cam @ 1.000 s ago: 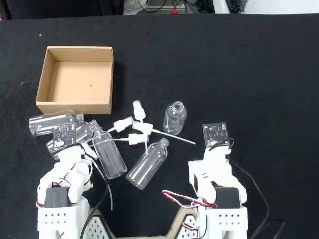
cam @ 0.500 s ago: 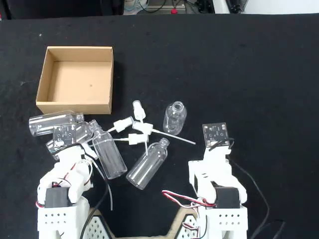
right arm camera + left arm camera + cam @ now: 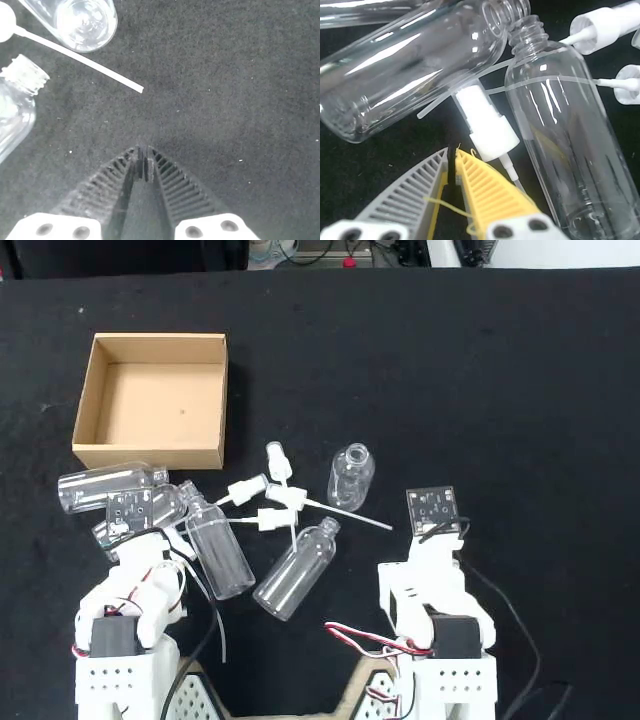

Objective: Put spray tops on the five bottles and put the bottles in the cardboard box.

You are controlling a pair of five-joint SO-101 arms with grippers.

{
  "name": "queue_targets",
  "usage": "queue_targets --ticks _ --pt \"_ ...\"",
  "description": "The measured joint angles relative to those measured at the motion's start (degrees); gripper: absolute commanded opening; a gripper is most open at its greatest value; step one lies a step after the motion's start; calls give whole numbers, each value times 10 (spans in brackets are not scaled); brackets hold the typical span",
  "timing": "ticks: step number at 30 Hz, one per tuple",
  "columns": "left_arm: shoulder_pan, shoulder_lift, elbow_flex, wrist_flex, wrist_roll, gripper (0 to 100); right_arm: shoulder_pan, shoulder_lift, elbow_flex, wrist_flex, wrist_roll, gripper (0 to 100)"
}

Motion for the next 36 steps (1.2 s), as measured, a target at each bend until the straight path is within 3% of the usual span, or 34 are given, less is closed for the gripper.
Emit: queue_targets --ticks 28,36 --pt "0 0 0 0 0 30 0 0 0 0 0 13" --pt "41 0 0 0 0 30 0 0 0 0 0 13"
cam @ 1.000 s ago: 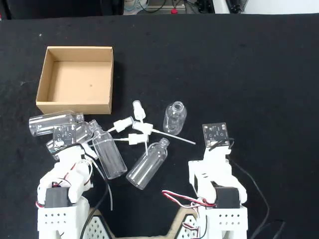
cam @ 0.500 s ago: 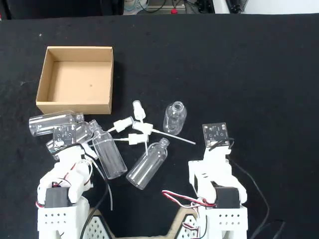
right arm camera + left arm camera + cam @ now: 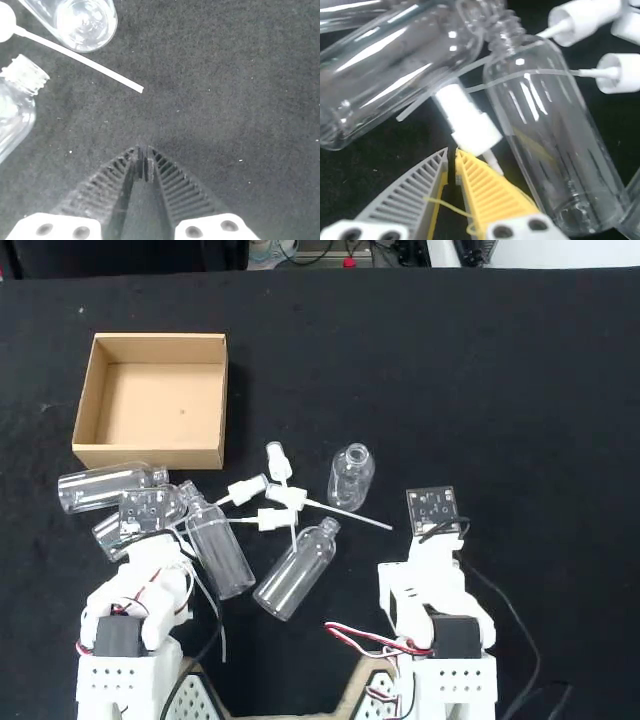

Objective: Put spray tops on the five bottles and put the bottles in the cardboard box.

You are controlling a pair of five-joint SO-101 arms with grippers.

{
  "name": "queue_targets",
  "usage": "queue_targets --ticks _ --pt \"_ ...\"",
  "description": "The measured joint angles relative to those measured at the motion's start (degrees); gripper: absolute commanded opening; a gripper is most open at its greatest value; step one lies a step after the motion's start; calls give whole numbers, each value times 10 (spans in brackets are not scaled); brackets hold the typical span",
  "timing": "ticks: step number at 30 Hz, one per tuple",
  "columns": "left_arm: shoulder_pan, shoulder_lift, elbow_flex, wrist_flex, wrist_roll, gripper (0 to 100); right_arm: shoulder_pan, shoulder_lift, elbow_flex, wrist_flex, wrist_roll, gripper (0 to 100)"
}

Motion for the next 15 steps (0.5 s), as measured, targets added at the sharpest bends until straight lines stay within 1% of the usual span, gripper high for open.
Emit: queue_targets --ticks 5,13,15 --pt "1 0 0 0 0 32 0 0 0 0 0 13" --pt "-102 0 0 0 0 33 0 0 0 0 0 13" --pt "-125 0 -4 0 -11 33 0 0 0 0 0 13"
